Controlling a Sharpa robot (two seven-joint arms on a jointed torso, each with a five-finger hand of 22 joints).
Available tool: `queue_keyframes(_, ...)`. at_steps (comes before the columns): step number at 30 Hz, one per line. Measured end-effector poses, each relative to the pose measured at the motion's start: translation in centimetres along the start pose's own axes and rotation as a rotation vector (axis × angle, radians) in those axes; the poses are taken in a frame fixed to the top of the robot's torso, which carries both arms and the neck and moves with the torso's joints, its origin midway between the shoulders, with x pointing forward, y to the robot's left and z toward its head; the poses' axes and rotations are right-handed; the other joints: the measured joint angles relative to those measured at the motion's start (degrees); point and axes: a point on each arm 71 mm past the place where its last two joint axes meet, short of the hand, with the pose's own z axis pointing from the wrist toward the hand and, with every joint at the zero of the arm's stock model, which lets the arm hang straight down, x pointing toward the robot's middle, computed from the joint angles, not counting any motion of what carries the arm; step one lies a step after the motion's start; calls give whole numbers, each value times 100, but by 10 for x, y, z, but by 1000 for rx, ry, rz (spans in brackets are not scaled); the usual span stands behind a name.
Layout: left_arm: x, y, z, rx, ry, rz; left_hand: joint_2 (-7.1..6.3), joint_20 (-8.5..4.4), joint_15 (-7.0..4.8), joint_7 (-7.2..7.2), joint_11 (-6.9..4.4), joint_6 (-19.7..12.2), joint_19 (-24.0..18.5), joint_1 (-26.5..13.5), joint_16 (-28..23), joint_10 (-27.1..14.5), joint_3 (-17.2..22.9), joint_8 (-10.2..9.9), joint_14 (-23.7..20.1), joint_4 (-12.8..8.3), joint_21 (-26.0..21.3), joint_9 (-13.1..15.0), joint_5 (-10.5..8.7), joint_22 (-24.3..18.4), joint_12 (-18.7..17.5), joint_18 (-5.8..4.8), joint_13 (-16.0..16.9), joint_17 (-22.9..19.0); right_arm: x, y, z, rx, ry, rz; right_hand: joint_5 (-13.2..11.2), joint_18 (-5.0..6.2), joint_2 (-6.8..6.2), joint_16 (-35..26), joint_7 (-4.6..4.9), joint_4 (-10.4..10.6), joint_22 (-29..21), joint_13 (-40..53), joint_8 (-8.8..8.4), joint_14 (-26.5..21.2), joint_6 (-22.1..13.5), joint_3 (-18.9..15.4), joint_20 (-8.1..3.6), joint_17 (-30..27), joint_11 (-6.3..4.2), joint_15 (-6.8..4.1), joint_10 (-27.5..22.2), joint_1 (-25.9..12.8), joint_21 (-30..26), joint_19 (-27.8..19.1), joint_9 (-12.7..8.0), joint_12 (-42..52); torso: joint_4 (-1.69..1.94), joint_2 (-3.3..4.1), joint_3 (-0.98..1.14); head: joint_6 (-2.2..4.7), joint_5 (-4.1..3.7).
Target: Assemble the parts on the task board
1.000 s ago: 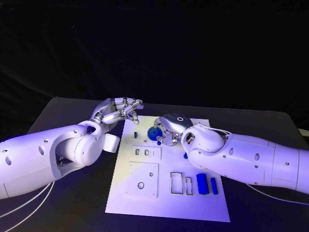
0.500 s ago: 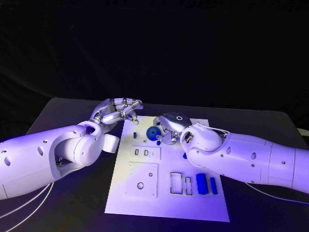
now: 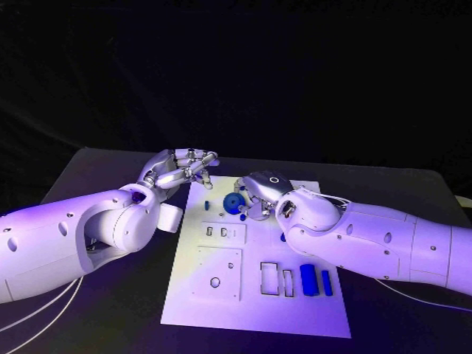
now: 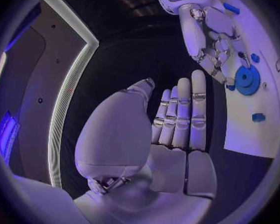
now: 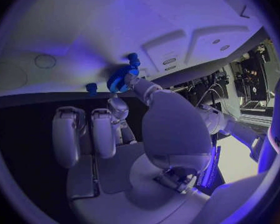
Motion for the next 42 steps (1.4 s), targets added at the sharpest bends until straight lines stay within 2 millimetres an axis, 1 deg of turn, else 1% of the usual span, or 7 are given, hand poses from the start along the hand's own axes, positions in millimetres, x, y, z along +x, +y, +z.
queue_keyframes(4, 0, 0, 0, 0, 0, 0, 0, 0, 0, 0, 0, 0, 0, 0, 0, 0, 0, 0, 0, 0, 0, 0, 0, 0, 0, 1, 0, 0, 0, 1, 0, -3, 1, 2, 0, 0, -25, 0, 0, 24, 0, -14, 0, 0, 0, -24, 0, -8, 0, 0, 0, -25, 0, 0, 0, 0, -4, 0, -1, -2, 2)
queue_keyframes(6, 0, 0, 0, 0, 0, 0, 0, 0, 0, 0, 0, 0, 0, 0, 0, 0, 0, 0, 0, 0, 0, 0, 0, 0, 0, 1, -1, 0, 0, 1, 0, -6, 1, 3, 0, 0, -23, 0, -7, 24, 0, -26, -51, 0, -54, -24, 0, -15, 0, 0, 0, -23, 0, 0, 0, 0, -4, 0, 1, -2, 2)
queue_keyframes(10, 0, 0, 0, -1, 0, 0, 0, 0, 0, 0, 0, 0, 0, 0, 0, 0, 0, 0, 0, 0, 0, -1, 0, -1, 0, 0, -1, 0, 0, 3, 0, -13, -3, 6, 0, 0, -23, 0, 30, 13, -1, -19, -156, -21, -238, -66, 0, -15, 0, 21, 0, -23, 0, 0, -14, 0, -4, 1, 4, -2, 2)
queue_keyframes(20, 0, 0, 0, -1, 0, 0, 0, -21, 0, 0, 21, 0, -21, 0, 0, -21, 0, 0, 0, 0, 0, 8, 0, 8, 0, 1, -1, 0, 0, 8, 1, -31, -9, 11, 0, 0, -23, 0, 36, 13, -1, -8, -155, -21, -244, -66, 0, -15, 0, 21, 0, -23, 0, 0, -14, 0, -4, 1, 5, -2, 1)
queue_keyframes(26, 0, 0, 0, -1, -1, 0, 0, -21, 0, 0, 21, 0, -21, 0, 0, -21, 0, 0, 0, 0, 0, 8, 0, 8, 0, 1, -1, 0, 1, 10, 1, -38, -5, 12, 0, 0, -23, 0, 53, 28, -2, -6, -177, -21, -261, -82, 0, -8, 0, 21, 0, -23, 0, 0, -14, 0, -4, 2, 8, -19, 8)
queue_keyframes(39, 0, 0, 0, -2, 0, 0, 0, -21, 0, -21, 21, -21, -21, 0, 22, -21, 0, 0, 0, 0, 23, 7, 0, 8, 0, 1, 1, 0, 2, 13, 4, -54, 12, 9, 0, 0, -23, 0, 53, 14, -2, 12, -177, -21, -261, -95, 21, -3, 20, 21, 21, -23, 0, -22, -14, 0, 2, 4, 2, -49, 34)
queue_keyframes(42, 0, 0, 0, -2, 0, 0, 0, -21, 0, -21, 21, -21, -21, 0, 22, -21, 0, 0, 0, 0, 23, 7, 0, 12, 0, 1, 3, 0, 3, 14, 4, -57, 15, 8, 0, 0, -23, 0, 53, 14, -3, 31, -177, 0, -261, -95, 22, -3, 20, 42, 21, -23, 0, -22, -6, -1, 1, 4, 1, -53, 38)
